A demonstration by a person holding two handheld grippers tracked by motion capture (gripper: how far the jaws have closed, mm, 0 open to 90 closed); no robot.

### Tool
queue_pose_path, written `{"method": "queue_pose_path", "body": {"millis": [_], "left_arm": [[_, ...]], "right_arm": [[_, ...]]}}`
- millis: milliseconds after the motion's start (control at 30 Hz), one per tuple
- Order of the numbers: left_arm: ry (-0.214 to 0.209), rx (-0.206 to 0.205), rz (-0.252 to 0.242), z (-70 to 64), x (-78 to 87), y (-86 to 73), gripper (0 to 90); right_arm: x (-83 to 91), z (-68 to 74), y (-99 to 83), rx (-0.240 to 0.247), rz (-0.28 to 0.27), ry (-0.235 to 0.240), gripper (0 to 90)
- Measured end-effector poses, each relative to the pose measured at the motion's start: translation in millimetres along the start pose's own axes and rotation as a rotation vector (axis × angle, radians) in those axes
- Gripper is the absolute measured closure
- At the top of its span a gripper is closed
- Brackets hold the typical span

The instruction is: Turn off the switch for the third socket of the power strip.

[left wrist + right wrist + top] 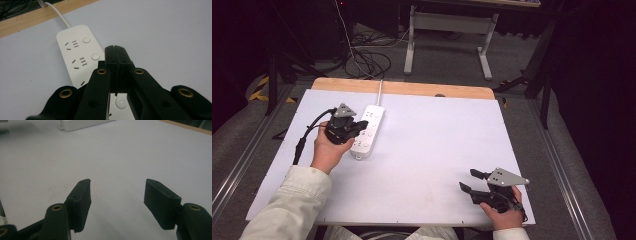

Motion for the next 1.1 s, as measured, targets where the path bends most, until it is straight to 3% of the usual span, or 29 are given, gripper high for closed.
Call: {"method": "queue_pose_path", "body": {"millis": [300,400,433,700,900,1100], "left_arm": [[0.017,0.021,0.045,5.1,-17.2,-6.0,89.9],[0.003,0.051,0.054,6.5,-22.2,-8.0,89.9],[-0.017,0.079,0.051,5.9,-23.8,-9.2,89.9],[-0.02,0.118,0.053,10.3,-30.2,-14.7,89.9],[-0.057,0.177,0.046,13.9,-34.4,-20.2,89.9],[-0.051,0.177,0.053,15.2,-37.0,-23.8,89.9]], "right_arm": [[-1.0,0.9,-0.6,0.008,0.01,0.005,39.0],[-0.8,1.0,-0.6,0.008,0.009,0.005,39.0],[-0.9,1.1,-0.6,0.008,0.009,0.007,39.0],[-1.0,1.8,-0.5,0.012,0.009,0.011,39.0],[-2.2,2.4,-0.8,0.013,0.016,0.017,39.0],[-2.2,2.4,-1.0,0.012,0.016,0.02,39.0]]}}
Point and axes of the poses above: each handheld gripper's, and its own axes: x roughly backward along the jaws, y roughly out of its top, z roughly to its left, the point moved 5 cm from there along -x, roughly forward along the jaws, and after that the axes turned 3 degrees about -y, right-handed, at the moved point
